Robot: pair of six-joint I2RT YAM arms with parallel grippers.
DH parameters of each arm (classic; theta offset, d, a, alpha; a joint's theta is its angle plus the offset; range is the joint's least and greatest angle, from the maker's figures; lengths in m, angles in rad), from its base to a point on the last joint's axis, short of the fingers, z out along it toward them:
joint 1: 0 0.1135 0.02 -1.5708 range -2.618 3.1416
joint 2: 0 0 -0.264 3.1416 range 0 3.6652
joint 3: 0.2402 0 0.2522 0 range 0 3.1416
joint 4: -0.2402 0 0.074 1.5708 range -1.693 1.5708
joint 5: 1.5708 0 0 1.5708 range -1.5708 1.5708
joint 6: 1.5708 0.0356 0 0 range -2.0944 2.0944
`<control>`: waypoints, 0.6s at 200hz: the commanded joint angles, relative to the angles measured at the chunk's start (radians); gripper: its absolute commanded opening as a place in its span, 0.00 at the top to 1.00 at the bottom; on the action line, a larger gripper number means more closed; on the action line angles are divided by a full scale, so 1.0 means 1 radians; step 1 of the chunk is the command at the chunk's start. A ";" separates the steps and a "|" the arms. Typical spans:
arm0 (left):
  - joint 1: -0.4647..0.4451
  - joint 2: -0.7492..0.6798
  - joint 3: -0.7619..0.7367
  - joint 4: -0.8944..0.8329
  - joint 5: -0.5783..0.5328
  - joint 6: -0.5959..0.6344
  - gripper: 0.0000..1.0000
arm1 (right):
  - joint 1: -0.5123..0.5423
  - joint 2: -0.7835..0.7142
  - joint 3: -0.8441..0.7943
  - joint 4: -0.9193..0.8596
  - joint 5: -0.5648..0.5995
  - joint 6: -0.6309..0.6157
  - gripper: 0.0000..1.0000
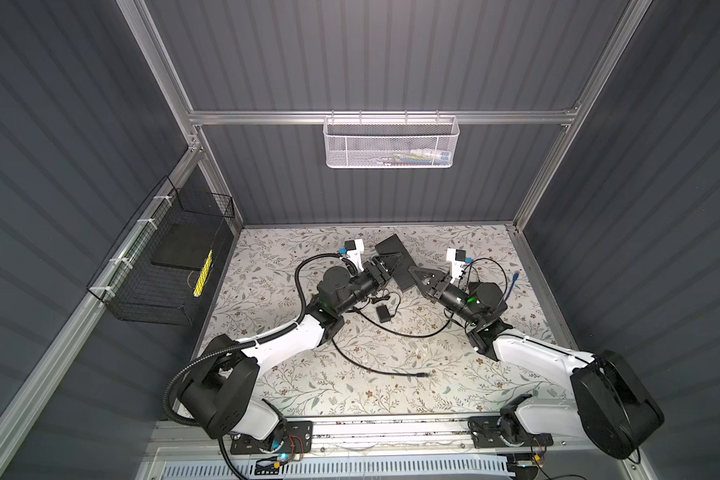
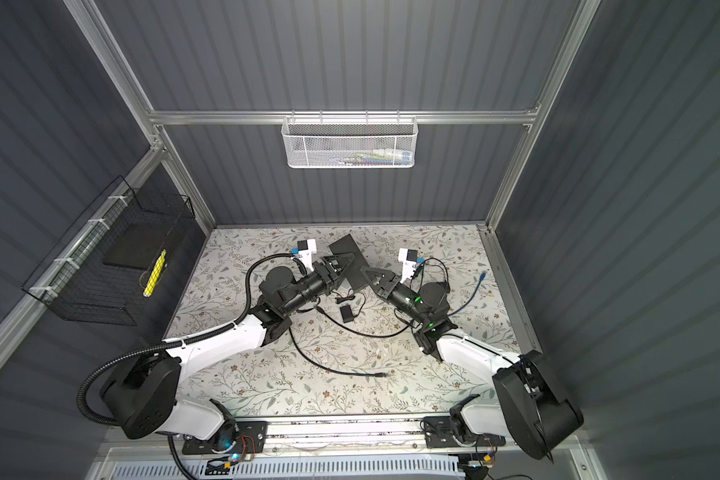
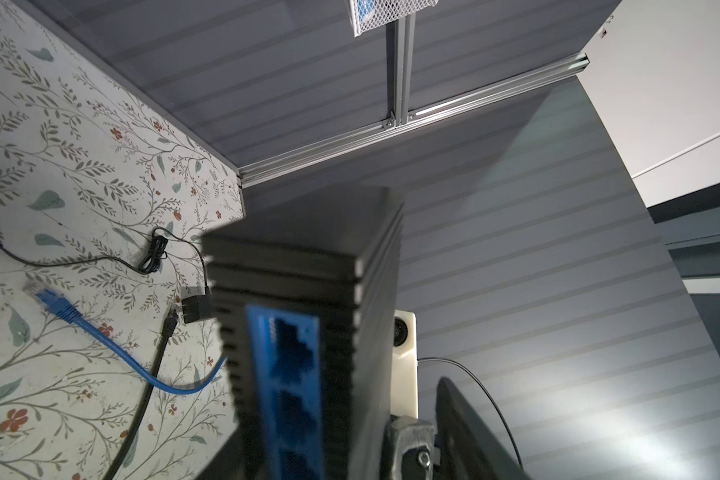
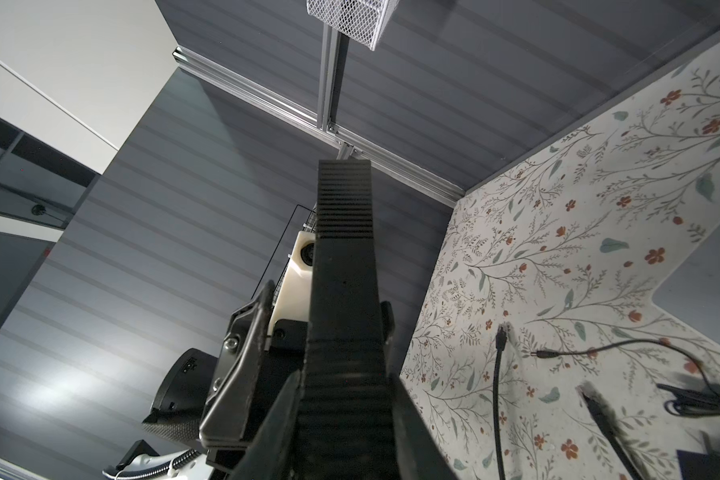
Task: Insert the plug into the switch port
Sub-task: 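Release the switch with the right gripper and move it over the cables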
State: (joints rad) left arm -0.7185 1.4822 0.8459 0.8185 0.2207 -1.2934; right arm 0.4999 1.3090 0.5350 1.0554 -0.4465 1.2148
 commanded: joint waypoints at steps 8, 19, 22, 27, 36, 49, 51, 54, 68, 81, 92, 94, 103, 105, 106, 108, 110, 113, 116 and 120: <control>-0.002 0.032 0.022 0.074 0.011 -0.004 0.47 | 0.017 0.016 0.028 0.111 -0.022 0.023 0.92; -0.002 0.031 0.023 0.076 0.005 -0.004 0.47 | 0.018 0.018 0.025 0.113 -0.022 0.022 0.92; -0.001 0.030 0.023 0.076 0.004 -0.003 0.47 | 0.018 0.021 0.024 0.115 -0.022 0.022 0.92; -0.002 0.028 0.025 0.076 0.002 0.000 0.49 | 0.018 0.022 0.022 0.120 -0.021 0.023 0.92; -0.002 0.027 0.026 0.070 0.001 0.003 0.51 | 0.018 0.025 0.016 0.130 -0.017 0.025 0.92; -0.002 0.024 0.027 0.062 0.001 0.006 0.57 | 0.018 0.024 0.015 0.128 -0.017 0.025 0.92; -0.001 0.025 0.027 0.061 0.002 0.006 0.57 | 0.018 0.025 0.015 0.128 -0.017 0.025 0.92; -0.002 0.025 0.028 0.060 0.002 0.006 0.58 | 0.017 0.025 0.015 0.126 -0.018 0.024 0.92; -0.002 0.023 0.025 0.060 0.003 0.005 0.62 | 0.017 0.024 0.009 0.128 -0.013 0.023 0.92; -0.001 0.018 0.021 0.061 0.004 0.003 0.65 | 0.016 0.023 0.005 0.126 -0.009 0.023 0.91; -0.002 0.012 0.017 0.056 0.004 0.004 0.66 | 0.016 0.024 0.005 0.125 -0.008 0.022 0.91; -0.002 0.011 0.016 0.055 0.003 0.005 0.67 | 0.017 0.024 0.006 0.126 -0.010 0.020 0.91; -0.002 0.007 0.015 0.048 0.003 0.008 0.69 | 0.017 0.026 0.008 0.119 -0.011 0.022 0.90; -0.002 0.006 0.015 0.047 0.004 0.009 0.69 | 0.017 0.027 0.009 0.118 -0.011 0.022 0.89; -0.002 0.007 0.015 0.047 0.005 0.008 0.70 | 0.016 0.028 0.009 0.116 -0.011 0.021 0.89; -0.002 0.006 0.015 0.046 0.007 0.010 0.70 | 0.016 0.028 0.011 0.114 -0.012 0.021 0.89; -0.002 0.006 0.015 0.045 0.008 0.011 0.71 | 0.016 0.028 0.012 0.113 -0.013 0.021 0.89; -0.002 0.006 0.016 0.045 0.010 0.010 0.72 | 0.017 0.028 0.014 0.109 -0.015 0.020 0.89; -0.002 0.007 0.016 0.045 0.013 0.009 0.73 | 0.017 0.030 0.016 0.108 -0.017 0.020 0.88; -0.002 0.006 0.016 0.045 0.015 0.010 0.74 | 0.017 0.032 0.021 0.106 -0.022 0.017 0.88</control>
State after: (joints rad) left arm -0.7185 1.5112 0.8463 0.8803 0.2291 -1.2934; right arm 0.5133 1.3369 0.5350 1.1156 -0.4549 1.2961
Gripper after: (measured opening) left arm 0.301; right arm 0.302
